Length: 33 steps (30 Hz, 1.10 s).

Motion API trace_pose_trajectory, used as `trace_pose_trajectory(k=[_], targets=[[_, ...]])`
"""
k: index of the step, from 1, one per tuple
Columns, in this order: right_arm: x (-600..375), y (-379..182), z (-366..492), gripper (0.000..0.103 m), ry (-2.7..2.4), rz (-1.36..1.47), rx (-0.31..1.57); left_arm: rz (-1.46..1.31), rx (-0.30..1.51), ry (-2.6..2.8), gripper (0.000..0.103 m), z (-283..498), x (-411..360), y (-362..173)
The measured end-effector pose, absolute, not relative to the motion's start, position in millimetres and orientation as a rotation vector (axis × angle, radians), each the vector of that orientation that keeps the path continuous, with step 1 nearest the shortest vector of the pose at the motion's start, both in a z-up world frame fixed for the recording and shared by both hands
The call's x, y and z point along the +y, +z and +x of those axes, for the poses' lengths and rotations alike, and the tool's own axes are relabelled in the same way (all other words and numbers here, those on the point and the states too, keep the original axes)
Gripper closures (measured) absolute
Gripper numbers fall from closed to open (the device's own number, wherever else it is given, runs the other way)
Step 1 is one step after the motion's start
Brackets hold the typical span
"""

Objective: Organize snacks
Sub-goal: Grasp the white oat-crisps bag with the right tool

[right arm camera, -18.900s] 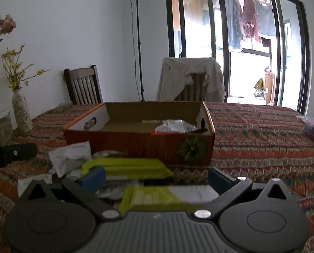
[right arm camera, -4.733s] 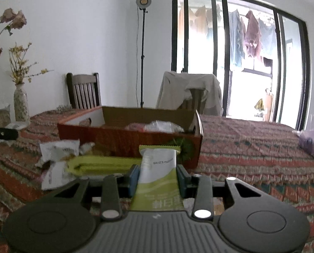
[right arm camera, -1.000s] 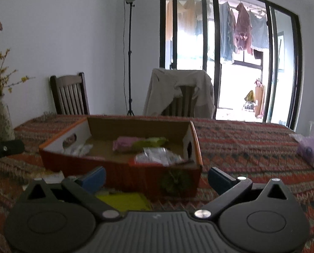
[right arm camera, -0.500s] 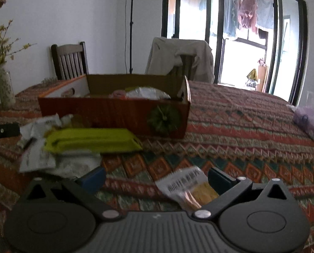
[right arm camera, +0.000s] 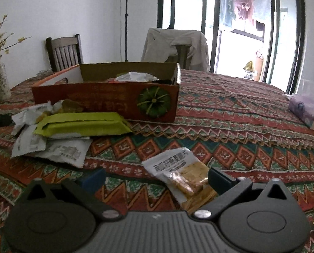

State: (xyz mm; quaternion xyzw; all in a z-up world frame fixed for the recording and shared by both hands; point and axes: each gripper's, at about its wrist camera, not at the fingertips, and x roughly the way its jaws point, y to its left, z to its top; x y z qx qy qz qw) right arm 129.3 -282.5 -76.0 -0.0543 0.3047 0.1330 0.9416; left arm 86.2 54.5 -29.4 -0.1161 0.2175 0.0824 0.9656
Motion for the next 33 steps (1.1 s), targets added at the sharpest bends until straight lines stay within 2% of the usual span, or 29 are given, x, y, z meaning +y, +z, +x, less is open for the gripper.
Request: trace_pose_trajectory(k=[10,16,25,26,28,31,33], targets=[[-303.0,-84.0,148.2,0.0,0.216,-0.178,0.681,-0.244,0.439,0.162,0.0,85.8,55.7,-29.9],[-313.8,-87.5,169.7,0.0,0.313,-0.113,0.74,-0.241,0.441,0.159,0.0,85.4,55.2,-30.1],[-308.4,-87.9,174.2,0.0,0.349,-0.121,0.735,-0.239,0.444,0.16,0.0,85.8,54.4,-30.2],[-308.6,-87.9,172.8,0.002,0.352,-0.119,0.728,-0.238,0.446,0.161,0.0,85.9,54.4,-30.3],[-309.0,-86.4,168.0,0.019,0.365,-0.115,0.707,-0.238,0.447,0.161,0.0,85.6,54.2,-30.3],[-305.1,-84.3,161.3,0.036,0.381,-0.114,0.684,-0.238,0.447,0.161,0.0,85.7,54.1,-30.2],[-301.3,-82.8,158.5,0.042,0.389,-0.108,0.671,-0.238,0.447,0.161,0.0,85.4,54.0,-30.2]])
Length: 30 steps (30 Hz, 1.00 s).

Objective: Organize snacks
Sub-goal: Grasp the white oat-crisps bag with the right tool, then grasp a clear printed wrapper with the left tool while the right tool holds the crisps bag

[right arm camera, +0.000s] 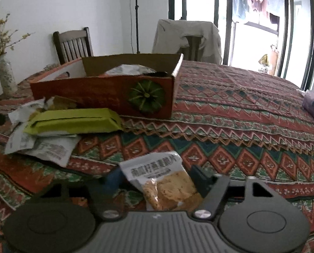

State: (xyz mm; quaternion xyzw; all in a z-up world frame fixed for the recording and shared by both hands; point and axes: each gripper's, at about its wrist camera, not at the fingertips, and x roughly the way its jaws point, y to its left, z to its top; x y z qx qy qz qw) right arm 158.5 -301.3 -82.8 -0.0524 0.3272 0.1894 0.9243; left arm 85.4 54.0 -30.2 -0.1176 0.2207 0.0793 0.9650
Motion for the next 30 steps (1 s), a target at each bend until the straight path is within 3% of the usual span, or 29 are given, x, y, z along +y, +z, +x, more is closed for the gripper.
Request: trace_pose_trajectory(k=[2,15,30], targets=[[-297.0,-80.7,156.3,0.049,0.404,-0.094,0.659,-0.239,0.447,0.161,0.0,85.7,54.2,-30.2],[-257.5,-62.5,153.0,0.049,0.367,-0.069,0.499,-0.24,0.454,0.163,0.0,86.8,53.8,-30.9],[-255.9,-69.7,153.4,0.049,0.314,-0.07,0.47,-0.209,0.49,0.157,0.0,88.1,53.3,-27.0]])
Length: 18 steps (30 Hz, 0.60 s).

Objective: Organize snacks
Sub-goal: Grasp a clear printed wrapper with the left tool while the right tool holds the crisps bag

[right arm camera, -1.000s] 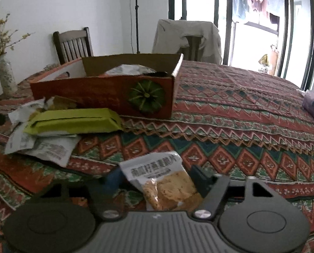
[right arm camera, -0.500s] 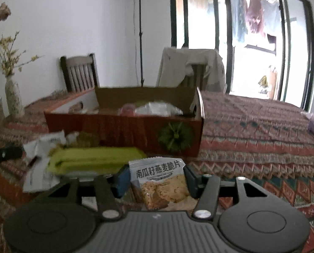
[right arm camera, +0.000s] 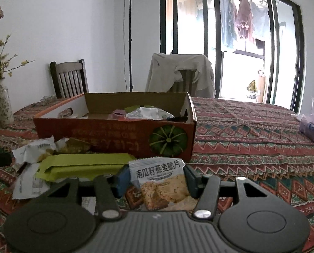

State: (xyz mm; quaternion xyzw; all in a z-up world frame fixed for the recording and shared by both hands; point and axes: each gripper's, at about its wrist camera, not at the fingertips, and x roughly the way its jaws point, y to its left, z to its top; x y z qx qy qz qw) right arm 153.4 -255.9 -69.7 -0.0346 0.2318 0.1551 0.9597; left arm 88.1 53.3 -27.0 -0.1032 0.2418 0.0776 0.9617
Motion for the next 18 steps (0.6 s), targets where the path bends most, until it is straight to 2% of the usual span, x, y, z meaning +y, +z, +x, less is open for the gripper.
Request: trace_pose_trajectory(k=[8,18], targets=[[-258.9,-69.2,153.7,0.049,0.316,-0.051,0.472,-0.121,0.54,0.173,0.0,96.5,57.0,-21.8],[-260.6,-69.4,154.0,0.049,0.312,-0.038,0.468,-0.052,0.499,0.064,0.0,120.2,26.6,-0.2]])
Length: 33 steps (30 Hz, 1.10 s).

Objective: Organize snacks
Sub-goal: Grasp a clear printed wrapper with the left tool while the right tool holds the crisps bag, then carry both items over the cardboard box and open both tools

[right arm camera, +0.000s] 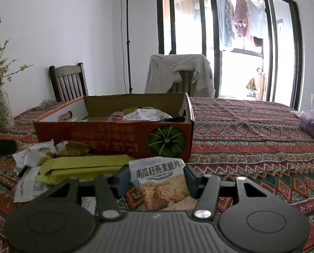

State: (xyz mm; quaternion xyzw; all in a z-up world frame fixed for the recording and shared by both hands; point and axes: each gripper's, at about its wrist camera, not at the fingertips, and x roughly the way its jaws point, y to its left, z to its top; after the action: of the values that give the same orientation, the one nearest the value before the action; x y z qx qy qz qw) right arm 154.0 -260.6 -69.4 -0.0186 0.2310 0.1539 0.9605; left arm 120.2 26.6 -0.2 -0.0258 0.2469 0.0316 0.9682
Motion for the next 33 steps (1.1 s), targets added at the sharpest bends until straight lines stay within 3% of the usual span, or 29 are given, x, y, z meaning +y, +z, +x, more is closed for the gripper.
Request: trace_pose_trajectory(k=[3,5,7,11,13,20,33], targets=[[-260.4,-69.7,154.1,0.049,0.31,-0.038,0.469,-0.038,0.53,0.058,0.001,136.1,19.2,-5.8],[-260.0,-69.7,154.0,0.049,0.31,-0.037,0.471,-0.042,0.551,0.057,0.007,145.8,16.6,-11.5],[-260.1,-69.6,153.6,0.049,0.312,-0.038,0.469,-0.054,0.578,0.053,0.021,153.8,16.2,-17.0],[-260.0,-69.5,153.3,0.049,0.321,-0.038,0.469,-0.076,0.59,0.039,0.028,160.3,19.3,-23.0],[-260.3,-69.3,153.0,0.049,0.324,-0.036,0.468,-0.08,0.58,0.02,0.052,158.2,19.4,-22.5],[-261.5,-68.6,150.9,0.049,0.328,-0.032,0.46,-0.065,0.548,0.048,0.059,149.2,18.3,-18.3],[-259.7,-64.0,140.2,0.049,0.316,-0.054,0.399,-0.061,0.423,0.069,0.059,122.9,19.7,10.0]])
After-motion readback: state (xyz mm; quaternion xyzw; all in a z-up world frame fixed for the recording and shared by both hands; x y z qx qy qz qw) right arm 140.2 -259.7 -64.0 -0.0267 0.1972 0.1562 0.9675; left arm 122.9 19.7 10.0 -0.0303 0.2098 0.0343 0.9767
